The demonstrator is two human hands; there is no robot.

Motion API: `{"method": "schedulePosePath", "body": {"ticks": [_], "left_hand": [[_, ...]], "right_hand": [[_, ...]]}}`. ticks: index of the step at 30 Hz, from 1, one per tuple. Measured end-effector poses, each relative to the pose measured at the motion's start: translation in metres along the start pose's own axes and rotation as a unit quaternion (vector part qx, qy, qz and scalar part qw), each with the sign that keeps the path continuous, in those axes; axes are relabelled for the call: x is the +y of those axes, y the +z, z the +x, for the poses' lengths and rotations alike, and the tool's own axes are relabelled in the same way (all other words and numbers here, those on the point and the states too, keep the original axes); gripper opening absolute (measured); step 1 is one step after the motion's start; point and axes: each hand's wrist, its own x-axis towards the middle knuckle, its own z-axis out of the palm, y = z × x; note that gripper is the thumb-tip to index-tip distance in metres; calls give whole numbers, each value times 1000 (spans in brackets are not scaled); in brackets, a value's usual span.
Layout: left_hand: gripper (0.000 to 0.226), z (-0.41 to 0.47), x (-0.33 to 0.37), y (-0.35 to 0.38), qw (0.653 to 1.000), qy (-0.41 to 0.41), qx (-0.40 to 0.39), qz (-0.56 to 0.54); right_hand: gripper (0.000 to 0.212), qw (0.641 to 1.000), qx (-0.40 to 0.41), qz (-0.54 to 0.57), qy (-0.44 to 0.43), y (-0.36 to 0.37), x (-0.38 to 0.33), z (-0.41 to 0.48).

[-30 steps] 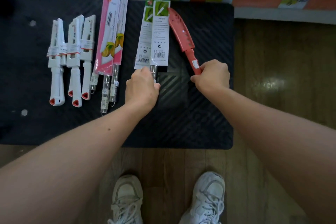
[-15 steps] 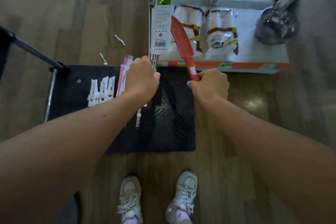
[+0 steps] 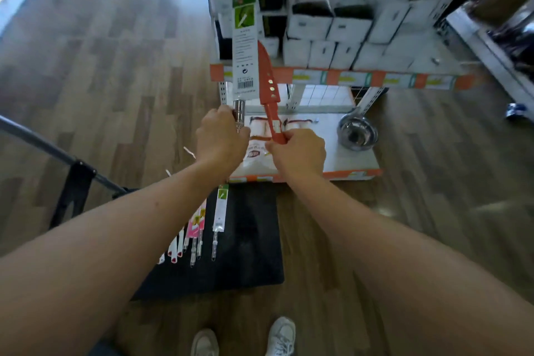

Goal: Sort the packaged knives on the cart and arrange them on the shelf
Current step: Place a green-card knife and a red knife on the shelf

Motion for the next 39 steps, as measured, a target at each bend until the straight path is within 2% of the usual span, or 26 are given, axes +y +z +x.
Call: {"method": "schedulePosePath", "body": {"ticks": [7, 17, 21, 28, 32, 39], "left_hand": [[28, -5, 73, -67, 998, 45, 46, 2], [29, -19, 144, -114, 993, 24, 117, -16], [28, -22, 159, -123, 990, 23, 135, -27], [28, -13, 159, -133, 992, 27, 116, -37], [28, 13, 153, -137, 993, 34, 109, -26], [31, 87, 150, -140, 995, 49, 80, -31]], "right_hand": [[22, 997, 28, 71, -12, -84, -44, -5], [19, 994, 43, 82, -59, -167, -60, -6], [22, 992, 47, 96, -72, -180, -63, -6], [19, 987, 46, 137, -72, -188, -82, 1], [24, 987, 50, 131, -77, -184, -100, 17], [19, 986, 78, 141, -52, -182, -132, 72]]}}
